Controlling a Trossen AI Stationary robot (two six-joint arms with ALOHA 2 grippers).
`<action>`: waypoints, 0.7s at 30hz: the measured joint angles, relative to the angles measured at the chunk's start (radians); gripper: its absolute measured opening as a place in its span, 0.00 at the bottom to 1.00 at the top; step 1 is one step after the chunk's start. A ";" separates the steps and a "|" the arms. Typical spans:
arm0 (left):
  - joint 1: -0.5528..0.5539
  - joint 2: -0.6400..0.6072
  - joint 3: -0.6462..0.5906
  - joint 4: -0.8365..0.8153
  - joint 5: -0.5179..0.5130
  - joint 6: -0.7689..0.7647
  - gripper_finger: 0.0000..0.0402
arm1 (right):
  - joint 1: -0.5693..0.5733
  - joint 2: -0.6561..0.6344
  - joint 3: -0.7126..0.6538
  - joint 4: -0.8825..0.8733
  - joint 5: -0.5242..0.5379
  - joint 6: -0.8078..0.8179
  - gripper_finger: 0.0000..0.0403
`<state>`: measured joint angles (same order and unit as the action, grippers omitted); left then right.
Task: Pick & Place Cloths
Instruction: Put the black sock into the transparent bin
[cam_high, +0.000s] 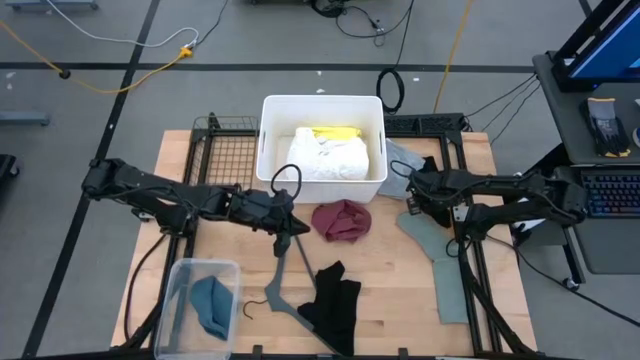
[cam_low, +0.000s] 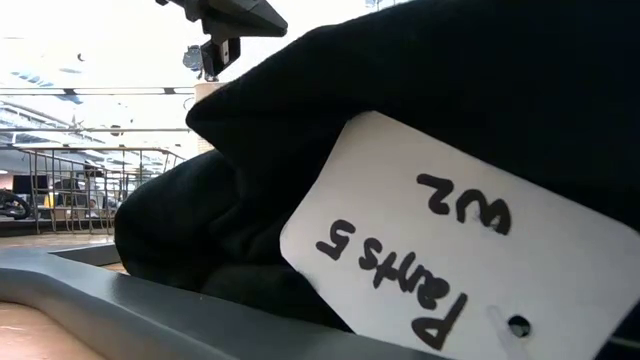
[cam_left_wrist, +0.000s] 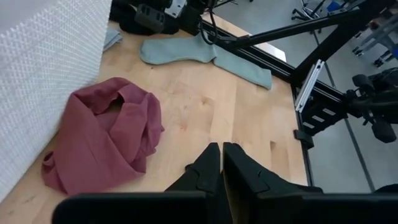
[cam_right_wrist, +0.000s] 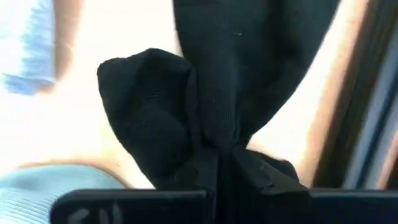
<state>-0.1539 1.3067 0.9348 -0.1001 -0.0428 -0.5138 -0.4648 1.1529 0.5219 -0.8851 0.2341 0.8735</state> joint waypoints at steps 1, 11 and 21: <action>0.000 0.000 0.000 0.000 0.000 -0.011 0.06 | 0.000 -0.009 0.009 -0.023 -0.001 -0.001 0.03; 0.000 0.000 0.000 0.044 -0.001 -0.063 0.01 | 0.021 -0.164 0.205 -0.297 0.006 -0.026 0.02; 0.000 0.000 0.000 0.141 -0.041 -0.125 0.11 | 0.090 -0.267 0.503 -0.455 0.031 -0.046 0.01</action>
<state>-0.1535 1.3067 0.9348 0.0410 -0.0839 -0.6388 -0.3751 0.8855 1.0252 -1.3401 0.2648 0.8271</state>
